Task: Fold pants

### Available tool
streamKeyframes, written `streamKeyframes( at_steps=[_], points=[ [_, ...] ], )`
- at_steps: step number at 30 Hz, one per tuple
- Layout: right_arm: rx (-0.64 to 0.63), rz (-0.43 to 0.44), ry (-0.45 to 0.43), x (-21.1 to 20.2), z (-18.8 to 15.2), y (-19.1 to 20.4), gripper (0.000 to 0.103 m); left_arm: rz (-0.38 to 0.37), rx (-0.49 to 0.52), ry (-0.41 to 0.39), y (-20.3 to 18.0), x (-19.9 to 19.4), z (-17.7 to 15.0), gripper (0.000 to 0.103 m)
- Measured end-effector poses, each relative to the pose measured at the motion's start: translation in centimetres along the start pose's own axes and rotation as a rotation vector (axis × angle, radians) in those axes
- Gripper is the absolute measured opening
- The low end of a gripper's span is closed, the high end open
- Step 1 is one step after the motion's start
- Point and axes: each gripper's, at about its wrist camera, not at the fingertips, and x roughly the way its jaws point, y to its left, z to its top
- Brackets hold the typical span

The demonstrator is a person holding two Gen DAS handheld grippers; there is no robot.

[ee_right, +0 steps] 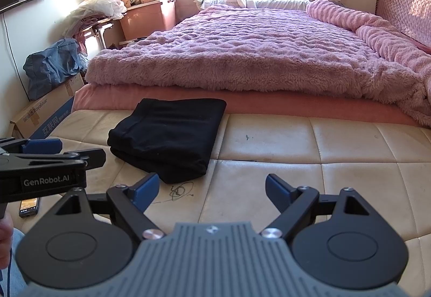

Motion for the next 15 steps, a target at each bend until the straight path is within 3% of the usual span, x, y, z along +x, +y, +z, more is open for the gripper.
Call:
streamKeyframes(
  at_steps=[15],
  points=[
    [0.003, 0.001, 0.001, 0.01, 0.08, -0.06, 0.082, -0.005, 0.014, -0.019, 0.12, -0.08, 0.10, 0.089]
  ],
)
